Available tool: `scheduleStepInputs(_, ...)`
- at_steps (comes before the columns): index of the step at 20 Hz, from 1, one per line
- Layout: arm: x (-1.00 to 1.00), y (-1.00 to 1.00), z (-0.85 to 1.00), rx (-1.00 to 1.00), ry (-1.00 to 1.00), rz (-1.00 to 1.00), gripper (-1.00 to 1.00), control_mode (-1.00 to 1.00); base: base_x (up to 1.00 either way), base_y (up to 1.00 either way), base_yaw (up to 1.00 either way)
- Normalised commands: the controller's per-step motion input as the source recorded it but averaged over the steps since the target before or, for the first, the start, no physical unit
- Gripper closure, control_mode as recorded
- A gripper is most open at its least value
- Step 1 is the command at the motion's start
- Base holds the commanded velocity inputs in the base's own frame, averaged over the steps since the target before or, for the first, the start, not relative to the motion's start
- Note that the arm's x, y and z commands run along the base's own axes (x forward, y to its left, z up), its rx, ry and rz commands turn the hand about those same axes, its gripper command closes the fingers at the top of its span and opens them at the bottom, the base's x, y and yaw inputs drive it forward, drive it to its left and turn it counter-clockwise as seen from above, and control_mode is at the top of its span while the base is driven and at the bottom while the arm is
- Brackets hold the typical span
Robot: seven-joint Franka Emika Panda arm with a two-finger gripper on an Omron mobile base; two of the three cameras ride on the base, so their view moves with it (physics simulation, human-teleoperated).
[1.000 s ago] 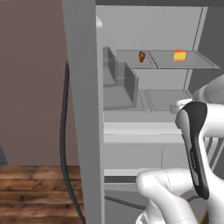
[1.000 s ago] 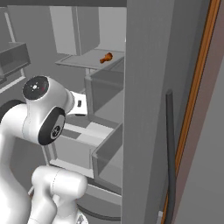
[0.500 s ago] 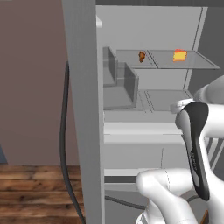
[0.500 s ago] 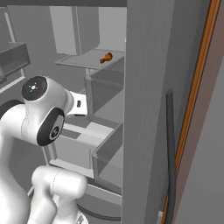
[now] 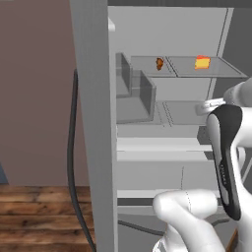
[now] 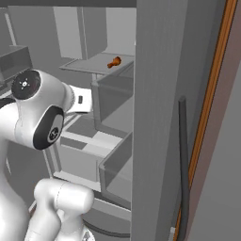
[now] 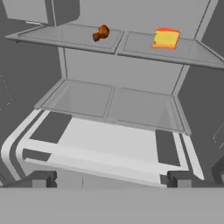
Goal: Take the cheese, chicken drumstick, and carrot from the fridge and place them on the plate on the dining counter to create an appetizer plate.
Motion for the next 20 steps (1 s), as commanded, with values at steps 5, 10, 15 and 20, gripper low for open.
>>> scheduleStepInputs(5, 0.25, 0.03, 0.27, 0.00, 0.00, 0.00, -1.00, -1.00, 0.00, 0.00, 0.00)
scheduleStepInputs(10, 0.42, 0.07, 0.01, 0.02, -0.01, 0.00, -1.00, -1.00, 0.00, 0.00, 0.00)
scheduleStepInputs(15, 0.23, 0.16, 0.00, 0.02, -0.10, 0.00, -1.00, -1.00, 0.00, 0.00, 0.00)
scheduleStepInputs(20, 0.35, 0.16, 0.00, 0.06, -0.08, 0.00, -1.00, -1.00, 0.00, 0.00, 0.00)
